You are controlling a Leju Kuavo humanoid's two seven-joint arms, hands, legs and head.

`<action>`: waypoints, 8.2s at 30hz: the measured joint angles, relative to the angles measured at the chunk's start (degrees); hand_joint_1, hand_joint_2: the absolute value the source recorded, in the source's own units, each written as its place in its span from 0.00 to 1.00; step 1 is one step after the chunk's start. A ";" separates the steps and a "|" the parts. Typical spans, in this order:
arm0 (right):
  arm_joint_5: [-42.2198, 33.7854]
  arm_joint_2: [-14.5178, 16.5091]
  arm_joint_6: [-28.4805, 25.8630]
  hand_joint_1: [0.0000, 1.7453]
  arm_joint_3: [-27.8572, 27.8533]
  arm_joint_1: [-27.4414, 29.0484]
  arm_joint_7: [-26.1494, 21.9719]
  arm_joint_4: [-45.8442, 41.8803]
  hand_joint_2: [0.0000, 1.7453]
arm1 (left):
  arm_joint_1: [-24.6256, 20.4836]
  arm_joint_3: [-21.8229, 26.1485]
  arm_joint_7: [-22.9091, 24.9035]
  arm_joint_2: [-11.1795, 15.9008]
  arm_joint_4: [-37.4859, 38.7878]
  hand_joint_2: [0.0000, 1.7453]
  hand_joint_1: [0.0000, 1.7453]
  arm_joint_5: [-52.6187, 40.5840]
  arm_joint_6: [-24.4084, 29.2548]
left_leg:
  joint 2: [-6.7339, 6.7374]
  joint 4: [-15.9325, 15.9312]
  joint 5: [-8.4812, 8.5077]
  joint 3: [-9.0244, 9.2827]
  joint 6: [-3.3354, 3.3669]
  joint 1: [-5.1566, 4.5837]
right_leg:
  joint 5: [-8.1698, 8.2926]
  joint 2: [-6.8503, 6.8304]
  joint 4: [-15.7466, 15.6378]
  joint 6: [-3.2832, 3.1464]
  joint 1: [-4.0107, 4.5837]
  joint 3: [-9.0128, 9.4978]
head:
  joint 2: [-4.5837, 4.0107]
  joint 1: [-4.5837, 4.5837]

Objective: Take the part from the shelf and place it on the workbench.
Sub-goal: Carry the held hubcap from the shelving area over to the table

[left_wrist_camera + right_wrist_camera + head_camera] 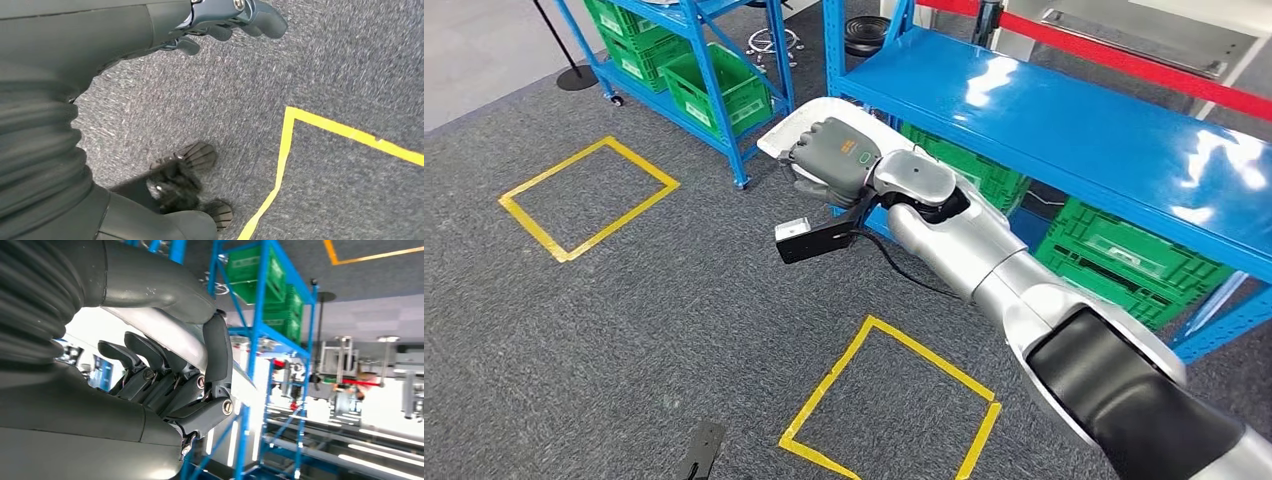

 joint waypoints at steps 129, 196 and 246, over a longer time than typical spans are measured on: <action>-0.83 1.32 -2.05 1.00 0.63 -0.24 -2.40 7.41 1.00 | 1.07 -1.03 -2.75 1.18 -0.08 1.00 0.00 1.26 -2.87 | -3.82 -2.03 0.15 1.86 3.49 -0.07 | -3.51 3.31 6.31 2.54 -0.58 -0.59 | 0.00 -0.17; -4.32 0.49 1.63 1.00 -3.63 3.52 -8.30 11.34 1.00 | 0.90 -1.03 -1.92 0.92 0.04 1.00 0.00 0.18 -3.81 | -4.18 -1.93 0.37 1.50 3.57 -0.05 | -1.21 5.43 10.37 2.23 -0.07 -7.11 | 0.00 0.26; -3.68 -1.77 1.94 1.00 -4.08 6.75 -9.37 8.17 1.00 | 1.83 -1.08 -2.07 0.97 0.13 1.00 0.00 -0.63 -4.24 | -3.77 -3.33 1.69 1.08 2.61 -1.00 | -0.30 6.21 -1.69 -0.35 0.84 3.49 | 0.00 0.19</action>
